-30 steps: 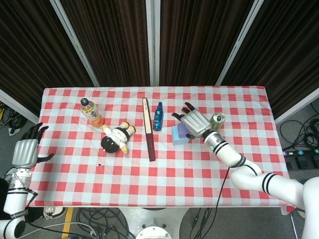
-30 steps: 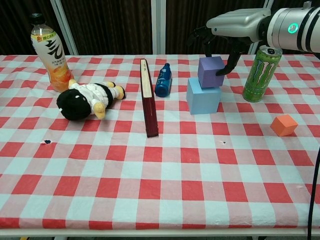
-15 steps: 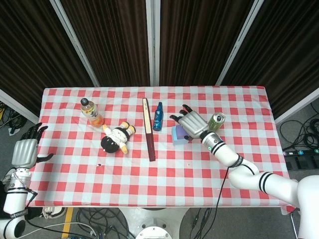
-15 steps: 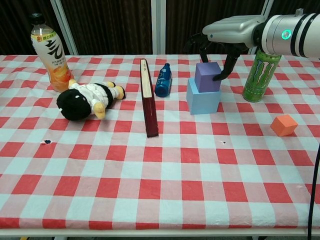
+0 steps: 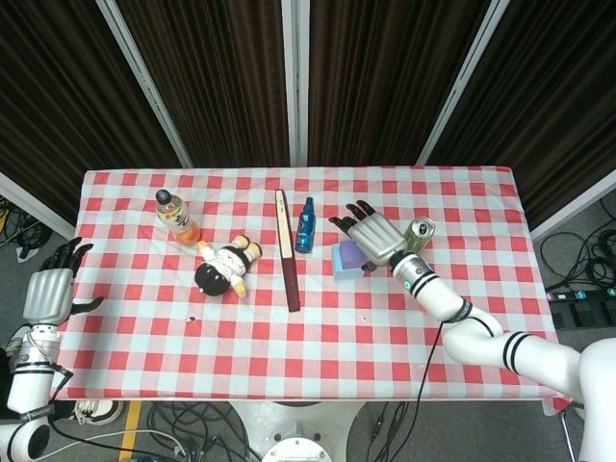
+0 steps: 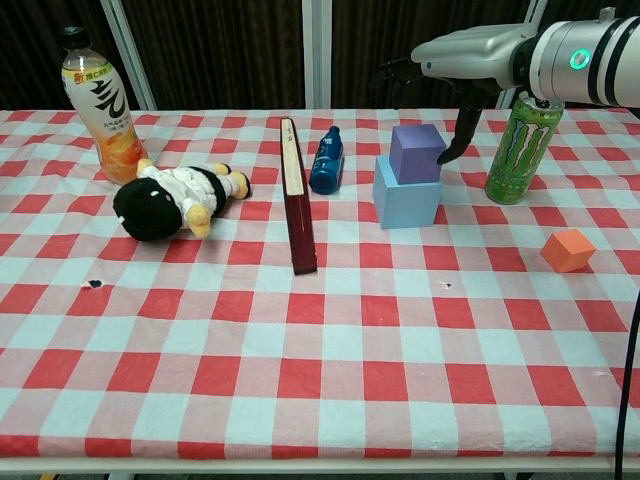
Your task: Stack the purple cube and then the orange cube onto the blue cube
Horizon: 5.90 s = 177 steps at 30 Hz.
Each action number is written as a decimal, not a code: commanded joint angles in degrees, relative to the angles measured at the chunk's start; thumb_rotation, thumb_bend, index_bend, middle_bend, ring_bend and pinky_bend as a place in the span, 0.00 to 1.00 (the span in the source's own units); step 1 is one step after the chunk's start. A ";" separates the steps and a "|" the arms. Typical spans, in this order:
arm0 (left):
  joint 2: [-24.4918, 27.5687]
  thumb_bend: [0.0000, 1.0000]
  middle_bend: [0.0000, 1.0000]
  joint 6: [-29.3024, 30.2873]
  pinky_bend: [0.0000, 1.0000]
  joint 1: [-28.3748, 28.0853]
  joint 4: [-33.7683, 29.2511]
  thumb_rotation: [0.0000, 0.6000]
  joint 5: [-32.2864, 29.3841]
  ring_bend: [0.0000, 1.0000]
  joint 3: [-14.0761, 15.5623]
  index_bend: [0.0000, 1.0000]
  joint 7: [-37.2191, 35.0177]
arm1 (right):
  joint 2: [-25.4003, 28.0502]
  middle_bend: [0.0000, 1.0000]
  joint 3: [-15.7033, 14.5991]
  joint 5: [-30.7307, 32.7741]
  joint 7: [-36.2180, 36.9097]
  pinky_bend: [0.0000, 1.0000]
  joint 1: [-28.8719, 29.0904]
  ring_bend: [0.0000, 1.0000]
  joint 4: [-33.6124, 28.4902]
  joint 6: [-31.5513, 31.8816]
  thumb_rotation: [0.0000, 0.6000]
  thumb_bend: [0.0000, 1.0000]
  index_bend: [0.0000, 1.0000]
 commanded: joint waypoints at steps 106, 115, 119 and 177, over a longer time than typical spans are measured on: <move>-0.16 0.09 0.18 0.38 0.23 0.00 0.12 1.00 0.89 0.13 0.17 0.20 -1.93 | 6.07 0.53 -7.40 -9.19 -6.37 0.12 -24.53 0.21 -10.81 18.63 1.00 0.17 0.26; 0.26 0.09 0.18 0.91 0.23 0.10 -0.87 1.00 1.12 0.13 0.14 0.20 -1.83 | 13.75 0.54 -1.88 -6.21 -11.46 0.12 -22.18 0.22 -23.13 20.50 1.00 0.17 0.26; 0.37 0.09 0.18 1.10 0.23 0.17 -1.14 1.00 1.07 0.13 0.09 0.20 -1.63 | 14.44 0.54 1.97 0.40 -14.25 0.12 -18.62 0.23 -24.92 17.70 1.00 0.17 0.26; 1.26 0.09 0.18 0.59 0.23 0.07 -1.51 1.00 1.51 0.13 0.23 0.20 -5.22 | 5.27 0.53 -2.88 48.45 -30.78 0.13 15.59 0.23 -17.30 9.70 1.00 0.16 0.26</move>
